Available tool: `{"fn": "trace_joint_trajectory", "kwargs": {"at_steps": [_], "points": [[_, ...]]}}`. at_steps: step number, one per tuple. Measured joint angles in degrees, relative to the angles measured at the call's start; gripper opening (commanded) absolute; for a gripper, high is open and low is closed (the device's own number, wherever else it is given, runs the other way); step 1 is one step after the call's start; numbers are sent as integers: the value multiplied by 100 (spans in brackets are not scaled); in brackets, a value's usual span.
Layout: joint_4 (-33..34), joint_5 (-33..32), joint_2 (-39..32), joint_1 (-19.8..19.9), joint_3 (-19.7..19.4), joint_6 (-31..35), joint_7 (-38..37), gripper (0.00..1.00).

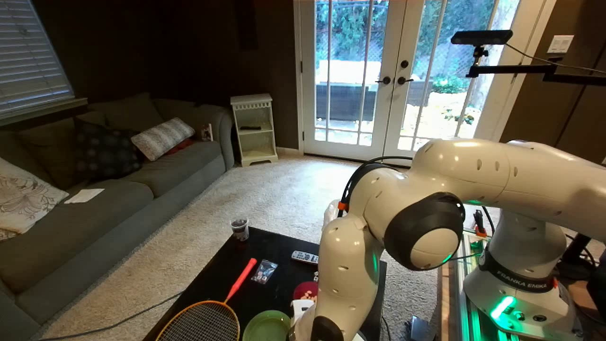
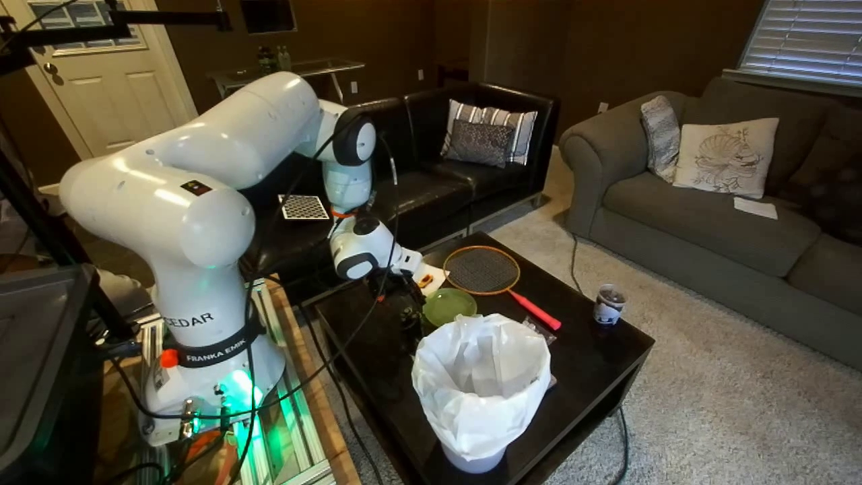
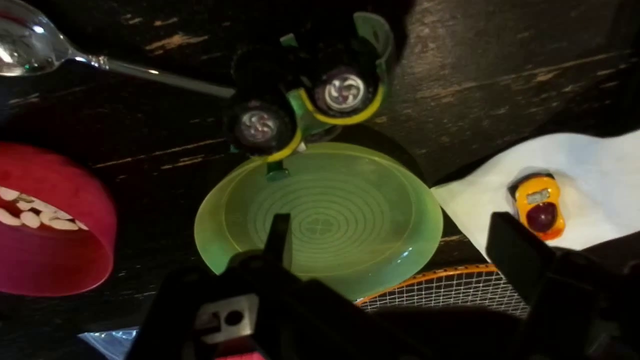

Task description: Pick up the green object and put it back down

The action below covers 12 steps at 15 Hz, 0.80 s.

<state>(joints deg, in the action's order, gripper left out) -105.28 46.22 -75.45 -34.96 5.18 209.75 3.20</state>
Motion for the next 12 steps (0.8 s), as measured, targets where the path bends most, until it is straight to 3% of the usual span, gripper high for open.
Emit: {"fn": "trace_joint_trajectory", "kwargs": {"at_steps": [8, 10, 12], "points": [[-99, -22, -20, -697, -904, -948, 171, 99], [-99, -55, -21, -853, -1111, -1228, 146, 96], [-99, -181, -29, -981, -1293, -1461, 45, 80]]}}
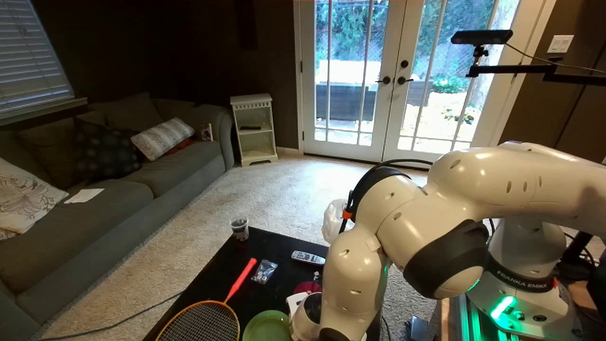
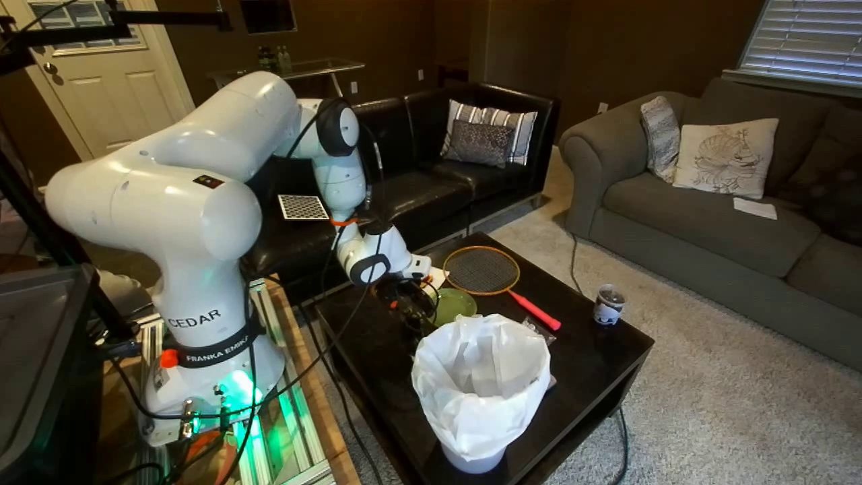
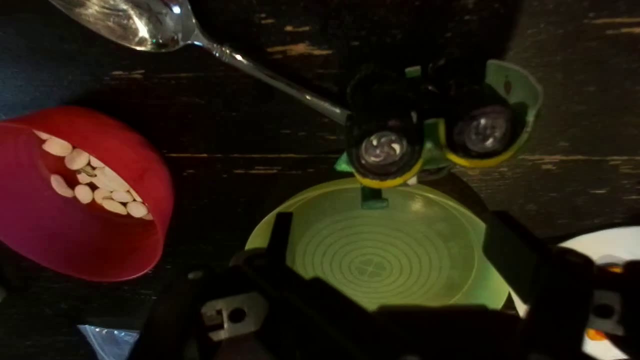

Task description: Pick up the green object and put it back down

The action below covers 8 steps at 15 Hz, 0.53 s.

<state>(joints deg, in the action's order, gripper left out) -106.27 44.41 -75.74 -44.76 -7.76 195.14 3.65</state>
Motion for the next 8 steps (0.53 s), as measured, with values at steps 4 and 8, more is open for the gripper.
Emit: {"fn": "trace_joint_trajectory", "kwargs": {"at_steps": [4, 8], "points": [[5, -426, -33, -96, -187, -249, -333, 49], [7, -788, -83, -141, -289, -351, -665, 30]]}}
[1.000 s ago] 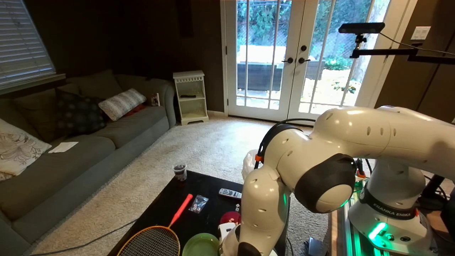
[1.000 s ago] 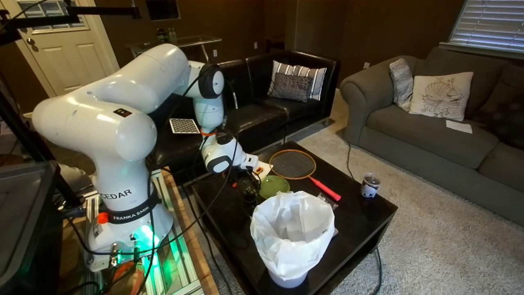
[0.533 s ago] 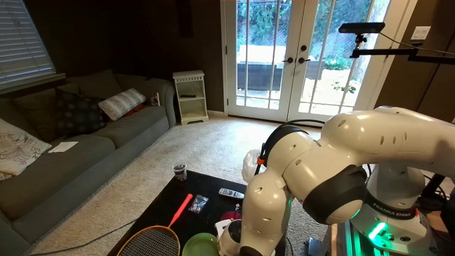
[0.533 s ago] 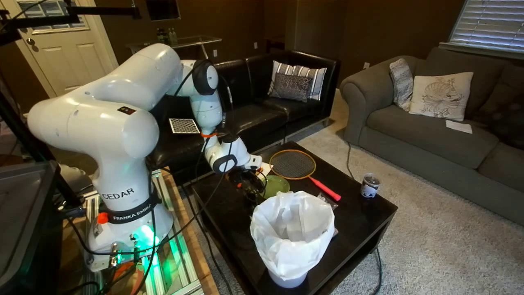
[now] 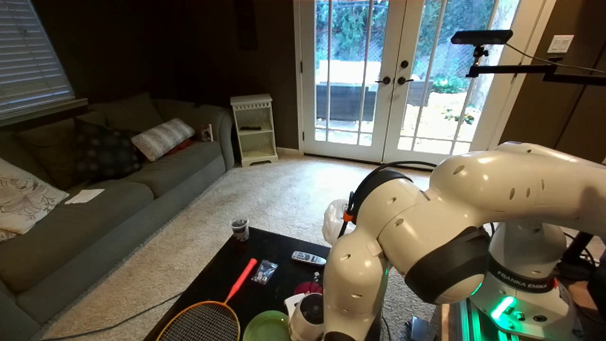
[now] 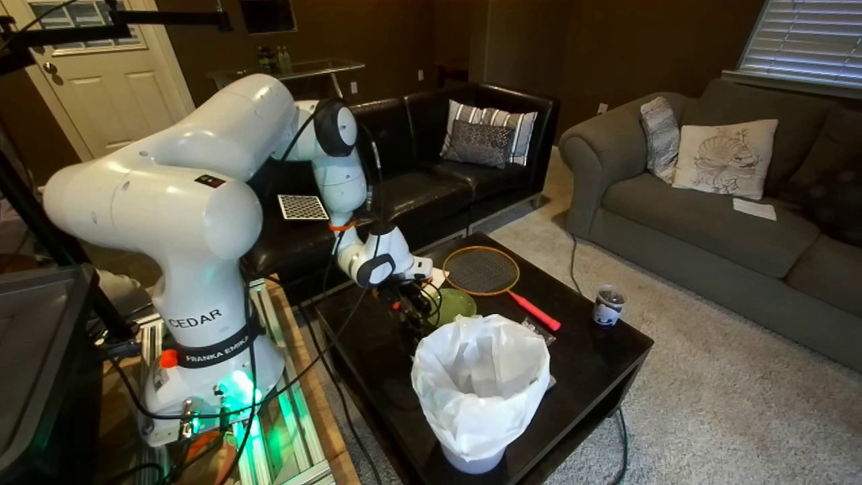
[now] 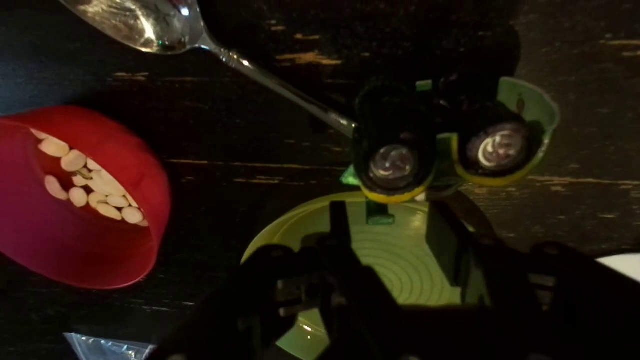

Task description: Pick up the green object and put it back down

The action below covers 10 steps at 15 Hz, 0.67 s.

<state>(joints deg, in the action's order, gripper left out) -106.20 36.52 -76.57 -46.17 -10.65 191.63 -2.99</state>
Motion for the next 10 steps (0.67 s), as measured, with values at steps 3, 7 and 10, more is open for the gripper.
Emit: {"fn": "trace_joint_trajectory", "kwargs": {"at_steps": [3, 7, 10], "points": [[9, -208, -47, -42, -75, -105, -239, 3], [10, -414, -88, -54, -120, -126, -529, 3], [9, -451, -88, -52, -123, -126, -678, 3]]}}
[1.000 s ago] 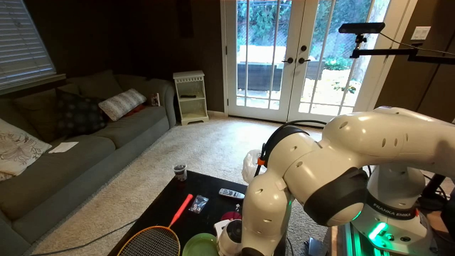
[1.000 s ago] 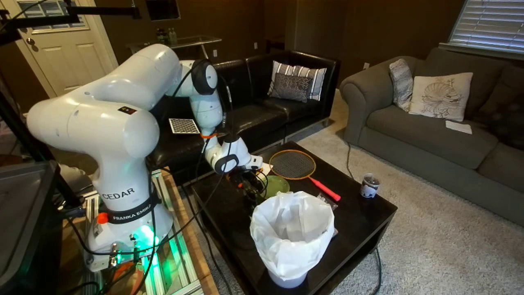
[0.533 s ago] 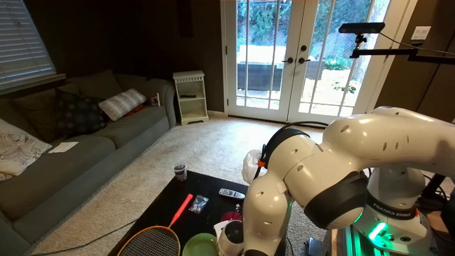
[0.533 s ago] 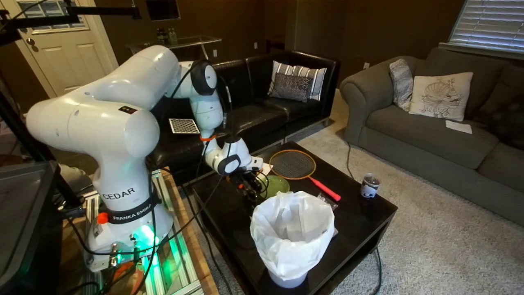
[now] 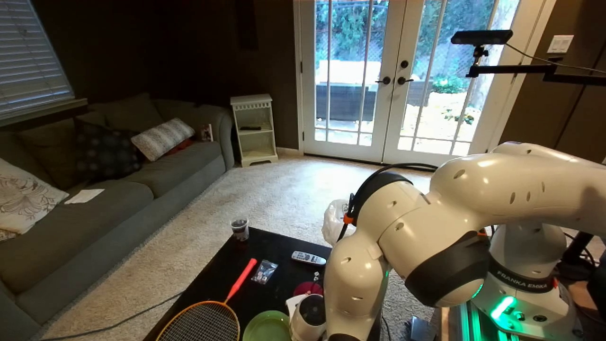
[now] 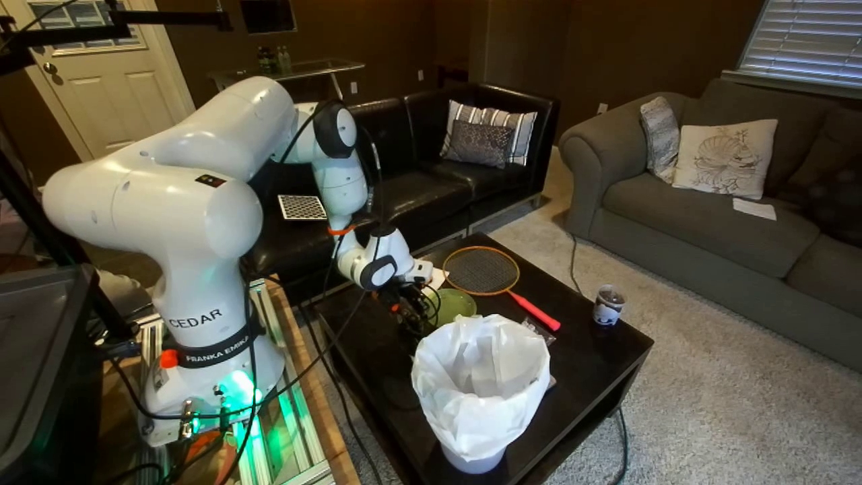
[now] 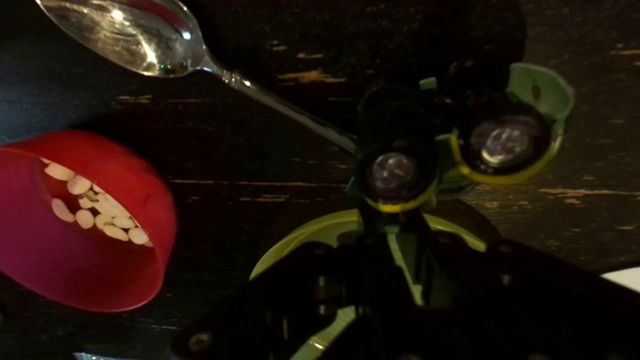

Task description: Pick up the green object and put it back down

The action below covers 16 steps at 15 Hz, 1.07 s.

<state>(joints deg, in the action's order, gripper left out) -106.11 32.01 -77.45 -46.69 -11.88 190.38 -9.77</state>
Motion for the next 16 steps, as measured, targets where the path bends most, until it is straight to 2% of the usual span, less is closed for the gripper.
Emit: {"fn": "trace_joint_trajectory", "kwargs": {"at_steps": [3, 5, 9, 11, 13, 16], "points": [[0, -31, 4, 90, 105, 134, -168, 3], [-4, -128, 9, 398, 454, 584, -227, 3], [-133, -876, -88, 1692, 1782, 2243, -228, 3], [-268, -1391, -256, 2254, 2251, 3039, -227, 3], [-383, -1731, -447, 2535, 2399, 3584, -194, 3], [-436, -1786, -722, 2592, 2339, 4049, -14, 3]]}}
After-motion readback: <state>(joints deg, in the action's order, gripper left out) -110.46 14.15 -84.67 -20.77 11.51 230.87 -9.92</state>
